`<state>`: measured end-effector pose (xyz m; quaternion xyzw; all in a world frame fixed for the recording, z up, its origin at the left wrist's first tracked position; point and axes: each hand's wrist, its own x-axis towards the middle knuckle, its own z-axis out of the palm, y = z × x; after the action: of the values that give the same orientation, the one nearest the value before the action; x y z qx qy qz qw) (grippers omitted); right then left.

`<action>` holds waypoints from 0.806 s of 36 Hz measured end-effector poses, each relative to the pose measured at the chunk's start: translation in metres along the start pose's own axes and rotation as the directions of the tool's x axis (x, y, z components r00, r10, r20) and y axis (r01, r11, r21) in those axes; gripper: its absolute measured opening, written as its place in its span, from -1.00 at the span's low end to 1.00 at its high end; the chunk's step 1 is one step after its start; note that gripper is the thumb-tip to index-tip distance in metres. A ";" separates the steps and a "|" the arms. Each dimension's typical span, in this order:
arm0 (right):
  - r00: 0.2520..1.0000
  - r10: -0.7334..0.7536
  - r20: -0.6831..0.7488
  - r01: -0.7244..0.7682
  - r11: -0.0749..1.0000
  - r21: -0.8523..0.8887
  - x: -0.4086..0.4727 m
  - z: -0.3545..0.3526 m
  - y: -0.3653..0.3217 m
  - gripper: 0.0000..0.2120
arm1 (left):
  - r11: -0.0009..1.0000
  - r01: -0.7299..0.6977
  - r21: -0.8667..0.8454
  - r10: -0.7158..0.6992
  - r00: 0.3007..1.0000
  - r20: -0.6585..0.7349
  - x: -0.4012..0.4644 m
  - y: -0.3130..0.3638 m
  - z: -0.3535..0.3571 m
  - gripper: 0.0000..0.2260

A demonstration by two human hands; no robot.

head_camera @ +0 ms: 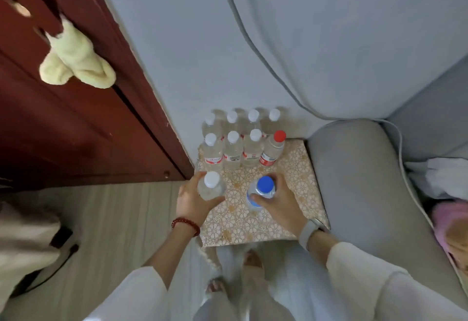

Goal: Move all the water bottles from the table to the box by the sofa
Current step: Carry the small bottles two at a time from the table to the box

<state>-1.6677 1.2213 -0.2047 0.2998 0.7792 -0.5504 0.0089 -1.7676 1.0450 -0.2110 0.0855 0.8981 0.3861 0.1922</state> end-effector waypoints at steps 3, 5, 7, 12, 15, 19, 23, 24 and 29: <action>1.000 0.017 0.025 -0.017 1.000 0.010 0.035 0.011 0.007 -0.57 | 1.000 0.021 0.021 -0.021 0.999 0.025 0.028 -0.007 0.016 -0.36; 0.999 0.020 0.042 -0.021 0.999 0.027 0.054 0.019 0.013 -0.57 | 0.999 0.029 0.028 -0.030 0.999 0.036 0.045 -0.014 0.026 -0.35; 0.998 0.020 0.055 -0.022 0.999 0.033 0.068 0.027 0.017 -0.57 | 0.999 0.027 0.037 -0.029 0.998 0.054 0.057 -0.019 0.033 -0.35; 0.997 0.022 0.078 -0.026 0.999 0.046 0.095 0.040 0.022 -0.59 | 0.999 -0.036 0.035 0.034 0.997 0.074 0.082 -0.024 0.039 -0.42; 0.998 0.017 0.056 -0.020 0.998 0.054 0.104 0.046 0.020 -0.61 | 0.997 -0.060 0.043 0.057 0.995 0.086 0.091 -0.024 0.041 -0.39; 0.999 -0.031 -0.024 0.032 0.999 0.010 0.114 0.056 0.019 -0.59 | 0.992 -0.124 0.022 0.123 0.990 0.066 0.100 -0.025 0.043 -0.39; 0.998 -0.038 -0.046 0.037 0.999 -0.029 0.118 0.059 0.019 -0.54 | 0.979 -0.198 0.041 0.196 0.979 0.049 0.101 -0.033 0.045 -0.38; 0.998 -0.036 -0.046 0.034 0.999 -0.032 0.119 0.059 0.018 -0.53 | 0.976 -0.212 0.051 0.210 0.977 0.040 0.100 -0.035 0.045 -0.39; 0.997 -0.050 -0.053 0.048 0.998 -0.040 0.119 0.062 0.017 -0.50 | 0.974 -0.217 0.072 0.217 0.976 -0.002 0.097 -0.036 0.046 -0.43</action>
<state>-1.7766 1.2257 -0.2845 0.2950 0.7968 -0.5270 -0.0196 -1.8373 1.0805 -0.2932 0.1880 0.8975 0.3729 0.1415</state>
